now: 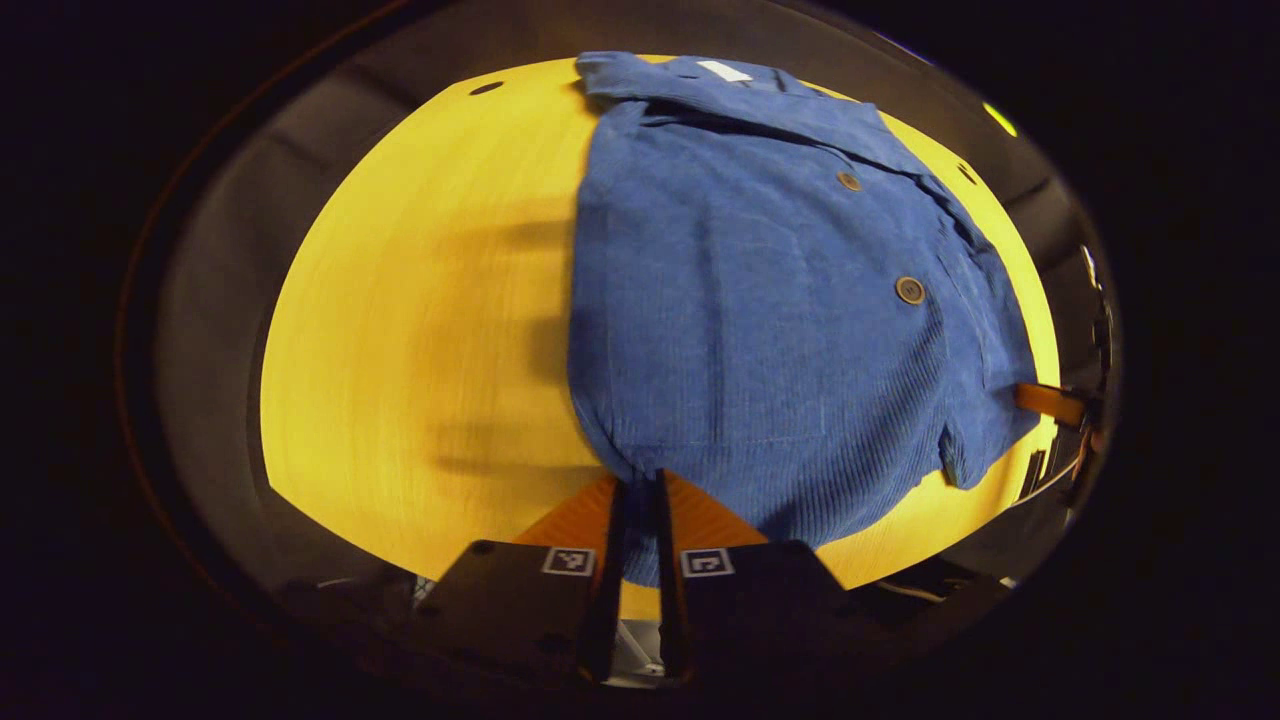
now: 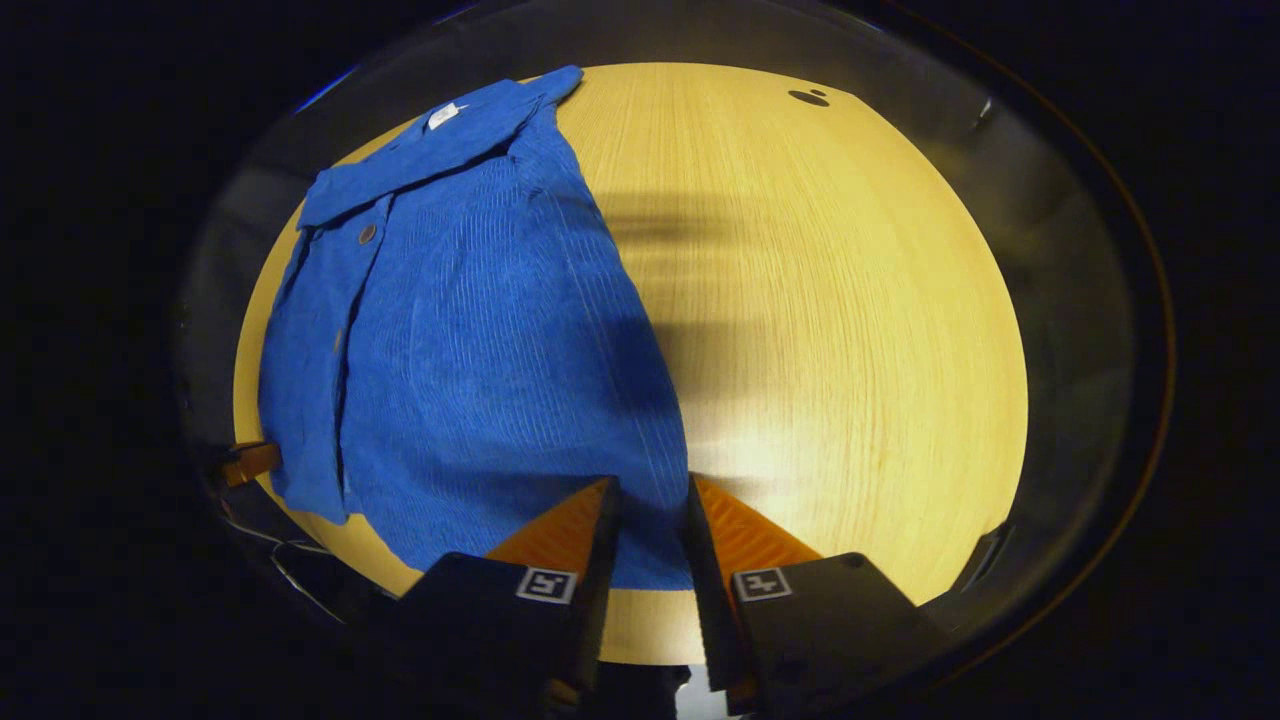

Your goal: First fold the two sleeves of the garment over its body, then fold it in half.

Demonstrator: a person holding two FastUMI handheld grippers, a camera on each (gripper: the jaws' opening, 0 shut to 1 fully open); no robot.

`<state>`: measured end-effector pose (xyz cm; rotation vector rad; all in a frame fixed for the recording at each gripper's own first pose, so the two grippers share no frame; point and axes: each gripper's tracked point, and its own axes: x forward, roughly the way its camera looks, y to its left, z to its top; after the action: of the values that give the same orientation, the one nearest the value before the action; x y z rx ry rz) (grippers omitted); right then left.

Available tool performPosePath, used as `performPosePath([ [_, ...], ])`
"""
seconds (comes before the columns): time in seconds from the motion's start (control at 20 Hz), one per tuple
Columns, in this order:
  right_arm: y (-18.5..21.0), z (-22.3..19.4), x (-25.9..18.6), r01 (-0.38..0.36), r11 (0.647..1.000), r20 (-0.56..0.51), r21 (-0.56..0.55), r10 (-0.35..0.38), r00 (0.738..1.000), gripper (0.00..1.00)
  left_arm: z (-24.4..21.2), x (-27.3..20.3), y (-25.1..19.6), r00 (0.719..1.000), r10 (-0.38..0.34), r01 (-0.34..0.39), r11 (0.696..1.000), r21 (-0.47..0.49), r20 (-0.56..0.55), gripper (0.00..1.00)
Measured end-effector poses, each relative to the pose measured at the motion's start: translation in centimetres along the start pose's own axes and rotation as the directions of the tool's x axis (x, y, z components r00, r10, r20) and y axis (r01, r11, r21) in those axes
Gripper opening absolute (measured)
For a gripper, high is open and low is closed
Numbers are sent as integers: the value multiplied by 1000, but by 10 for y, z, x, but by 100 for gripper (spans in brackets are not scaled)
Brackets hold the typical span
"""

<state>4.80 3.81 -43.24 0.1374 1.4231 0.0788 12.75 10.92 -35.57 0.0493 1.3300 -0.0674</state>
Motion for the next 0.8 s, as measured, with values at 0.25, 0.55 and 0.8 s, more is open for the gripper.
performPosePath([
  [0.25,20,-9,-2,-67,997,-1,32,67,998,4,5,-5,0,997,-66,69,995,-71,32,0],
  [0.55,32,4,-28,-138,981,102,136,124,987,1,9,-30,-5,978,-170,186,973,-138,120,0],
  [0.8,55,34,-79,-191,970,230,150,154,961,1,35,-81,-8,940,-233,262,961,-88,251,0],
])
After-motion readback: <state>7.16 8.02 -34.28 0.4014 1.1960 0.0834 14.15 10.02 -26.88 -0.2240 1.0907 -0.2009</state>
